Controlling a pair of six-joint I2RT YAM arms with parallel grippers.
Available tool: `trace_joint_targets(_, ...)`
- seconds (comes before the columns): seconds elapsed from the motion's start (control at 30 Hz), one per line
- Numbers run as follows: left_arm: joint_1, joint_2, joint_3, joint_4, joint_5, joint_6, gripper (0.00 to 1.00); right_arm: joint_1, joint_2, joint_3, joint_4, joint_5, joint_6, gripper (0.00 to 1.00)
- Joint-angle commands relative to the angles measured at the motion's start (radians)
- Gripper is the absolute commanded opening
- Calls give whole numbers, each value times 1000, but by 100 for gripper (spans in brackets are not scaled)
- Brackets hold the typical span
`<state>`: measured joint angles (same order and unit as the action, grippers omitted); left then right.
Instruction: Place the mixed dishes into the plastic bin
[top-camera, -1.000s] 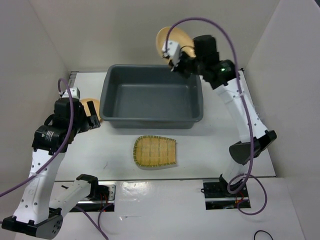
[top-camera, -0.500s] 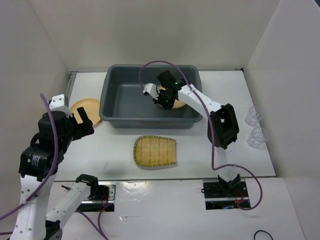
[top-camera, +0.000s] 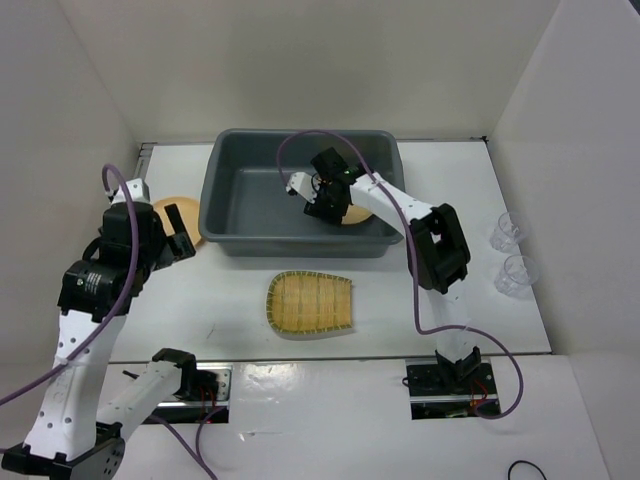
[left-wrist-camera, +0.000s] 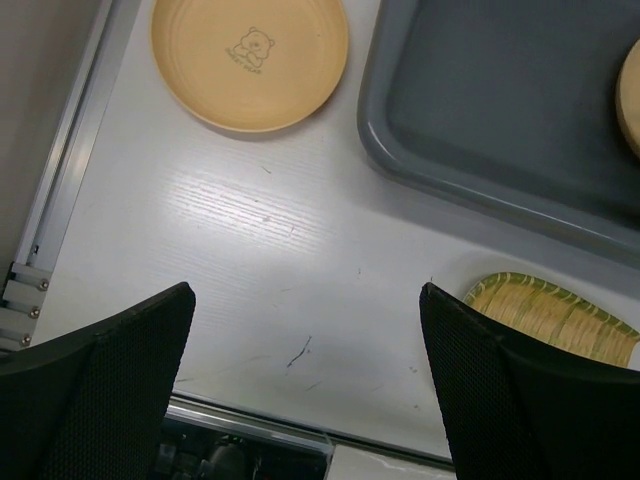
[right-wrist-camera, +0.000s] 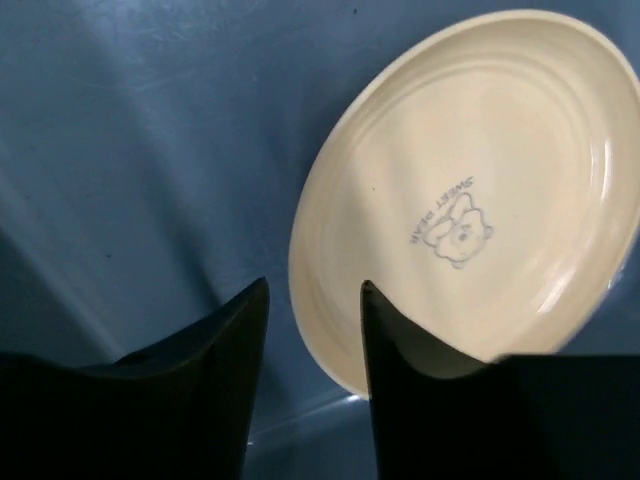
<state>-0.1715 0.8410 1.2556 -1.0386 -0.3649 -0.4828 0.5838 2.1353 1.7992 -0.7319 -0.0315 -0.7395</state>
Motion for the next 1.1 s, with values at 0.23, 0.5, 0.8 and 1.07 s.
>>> trace_joint_targets(0.23,66,488,115,-21,107,146,99,-42,-374,71,108,-39,199,98)
trace_joint_targets(0.5,219,753,281,34,306,266,99,-120,-810,-464,137,27,227,98)
trace_joint_targets(0.8,443,606,91,238,465,357,97,-260,-1267,-934,267,203,362,98)
trace_joint_targets(1.07,452,563,-22,282,349,348,99,-260,-1422,-1074,258,255,402,98)
